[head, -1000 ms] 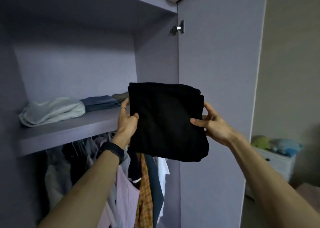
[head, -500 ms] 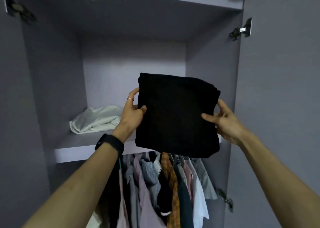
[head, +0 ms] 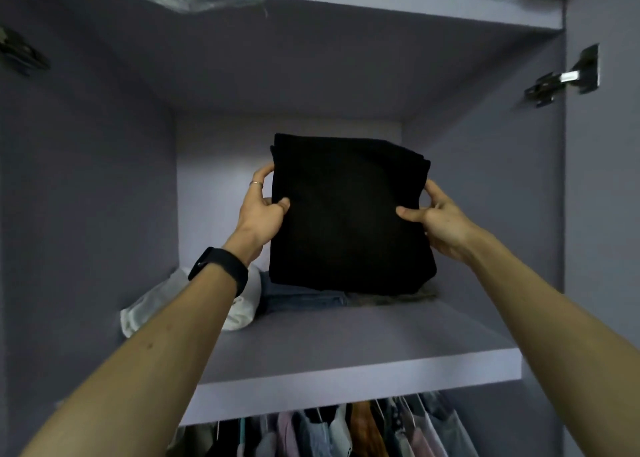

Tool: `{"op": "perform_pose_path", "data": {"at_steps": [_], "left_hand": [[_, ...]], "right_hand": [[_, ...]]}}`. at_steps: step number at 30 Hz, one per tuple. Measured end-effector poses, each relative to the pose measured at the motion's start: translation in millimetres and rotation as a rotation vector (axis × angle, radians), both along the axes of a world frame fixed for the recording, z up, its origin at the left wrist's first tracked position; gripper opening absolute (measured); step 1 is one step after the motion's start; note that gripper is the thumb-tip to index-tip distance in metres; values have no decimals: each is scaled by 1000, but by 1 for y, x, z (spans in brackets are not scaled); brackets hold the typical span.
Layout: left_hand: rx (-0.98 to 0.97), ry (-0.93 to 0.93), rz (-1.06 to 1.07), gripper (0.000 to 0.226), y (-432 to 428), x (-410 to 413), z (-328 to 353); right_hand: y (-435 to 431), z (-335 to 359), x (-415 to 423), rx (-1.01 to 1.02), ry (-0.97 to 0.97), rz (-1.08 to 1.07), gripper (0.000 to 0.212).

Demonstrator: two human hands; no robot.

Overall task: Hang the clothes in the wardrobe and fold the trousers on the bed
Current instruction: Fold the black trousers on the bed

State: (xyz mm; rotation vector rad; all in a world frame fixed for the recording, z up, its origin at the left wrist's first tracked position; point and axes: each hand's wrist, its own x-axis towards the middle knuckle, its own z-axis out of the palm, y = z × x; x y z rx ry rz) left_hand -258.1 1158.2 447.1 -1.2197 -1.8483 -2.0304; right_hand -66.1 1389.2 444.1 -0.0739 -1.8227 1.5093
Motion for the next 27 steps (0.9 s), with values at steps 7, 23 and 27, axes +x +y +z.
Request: {"op": "perform_pose_path", "data": {"at_steps": [7,23,27], "left_hand": [[-65,-84,47,68,42,-112,-23],[-775,-264,231,23,119,-276,-77],[-719,-267,242,50,125,-293,-81]], "right_hand": [[52,-20,-125,-40,-62,0,53],[142,-79,-321,192,-721,-65,45],[157,-97,-334,306,-806,-136,57]]}}
